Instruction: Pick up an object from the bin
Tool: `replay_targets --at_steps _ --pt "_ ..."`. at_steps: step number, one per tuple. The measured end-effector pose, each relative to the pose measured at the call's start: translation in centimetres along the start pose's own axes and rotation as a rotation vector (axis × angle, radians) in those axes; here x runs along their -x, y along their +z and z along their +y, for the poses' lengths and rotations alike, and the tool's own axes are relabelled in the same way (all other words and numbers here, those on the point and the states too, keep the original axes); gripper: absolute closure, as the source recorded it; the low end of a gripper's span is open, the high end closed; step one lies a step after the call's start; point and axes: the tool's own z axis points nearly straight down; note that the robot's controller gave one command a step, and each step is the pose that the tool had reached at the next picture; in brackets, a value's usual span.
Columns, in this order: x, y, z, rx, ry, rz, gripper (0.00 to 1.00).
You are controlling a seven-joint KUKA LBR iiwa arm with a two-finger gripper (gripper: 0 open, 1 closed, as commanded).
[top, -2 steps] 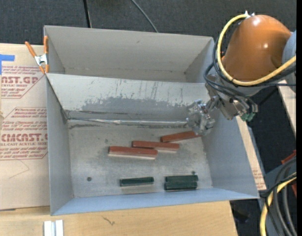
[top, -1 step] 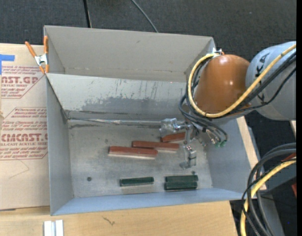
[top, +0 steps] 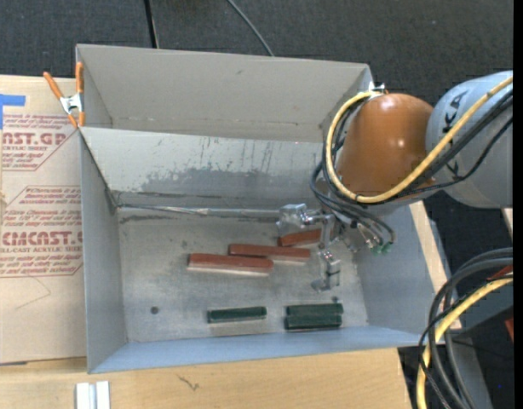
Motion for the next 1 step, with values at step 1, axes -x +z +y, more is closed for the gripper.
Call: replay_targets --at_steps 1 --pt "2.39 2.92 1.91 -0.005 0.073 -0.006 0.0"
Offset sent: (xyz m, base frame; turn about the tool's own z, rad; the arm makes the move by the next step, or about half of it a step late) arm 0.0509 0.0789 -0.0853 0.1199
